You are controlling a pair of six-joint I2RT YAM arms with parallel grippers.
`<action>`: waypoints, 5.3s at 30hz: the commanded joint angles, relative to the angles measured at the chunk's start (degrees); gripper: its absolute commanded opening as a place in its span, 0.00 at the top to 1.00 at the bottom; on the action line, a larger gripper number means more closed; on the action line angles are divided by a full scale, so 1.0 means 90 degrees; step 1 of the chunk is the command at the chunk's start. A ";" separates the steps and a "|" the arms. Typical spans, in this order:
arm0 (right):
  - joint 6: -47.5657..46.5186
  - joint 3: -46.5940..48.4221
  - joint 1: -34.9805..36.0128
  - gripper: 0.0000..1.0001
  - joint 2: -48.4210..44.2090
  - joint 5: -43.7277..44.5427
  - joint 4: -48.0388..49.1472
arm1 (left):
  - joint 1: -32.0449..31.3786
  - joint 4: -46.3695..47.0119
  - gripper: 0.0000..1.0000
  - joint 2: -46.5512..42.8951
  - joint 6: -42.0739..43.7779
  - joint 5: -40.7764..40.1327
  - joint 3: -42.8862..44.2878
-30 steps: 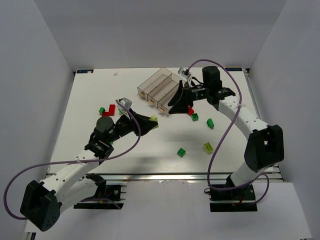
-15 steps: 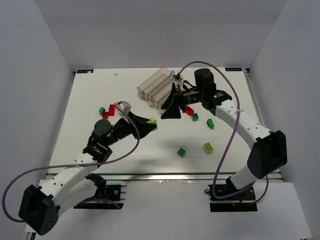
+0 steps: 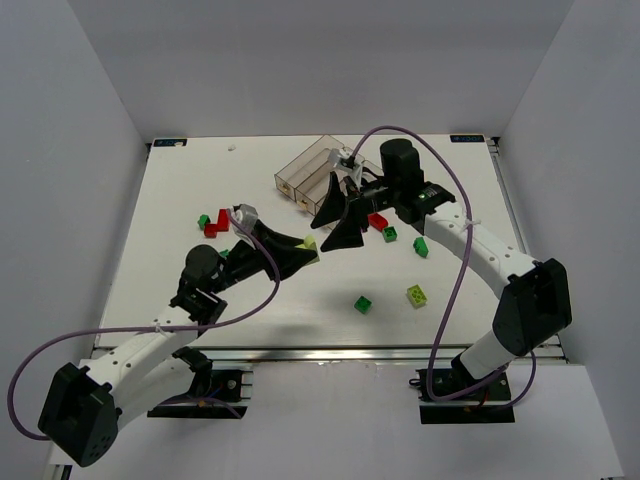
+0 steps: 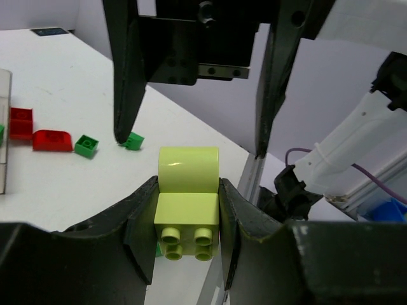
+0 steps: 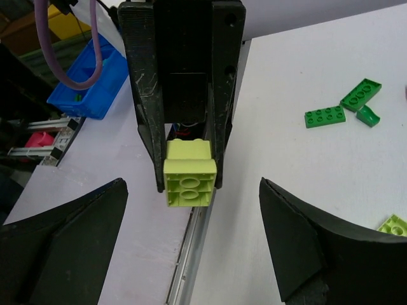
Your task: Sort the legos into containers by color
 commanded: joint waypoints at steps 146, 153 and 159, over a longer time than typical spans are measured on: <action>0.1707 -0.0494 0.0148 0.97 0.0258 -0.0598 0.2360 | -0.0179 -0.0654 0.93 -0.0591 0.0102 -0.0061 -0.0013; 0.1512 -0.0416 0.0021 0.98 0.0327 -0.0608 0.2156 | -0.0169 -0.1200 1.00 -0.0981 0.0375 -0.0256 -0.0042; 0.1239 -0.0377 -0.0048 0.98 0.0366 -0.0608 0.1920 | -0.0150 -0.1465 1.00 -0.1148 0.0492 -0.0354 -0.0062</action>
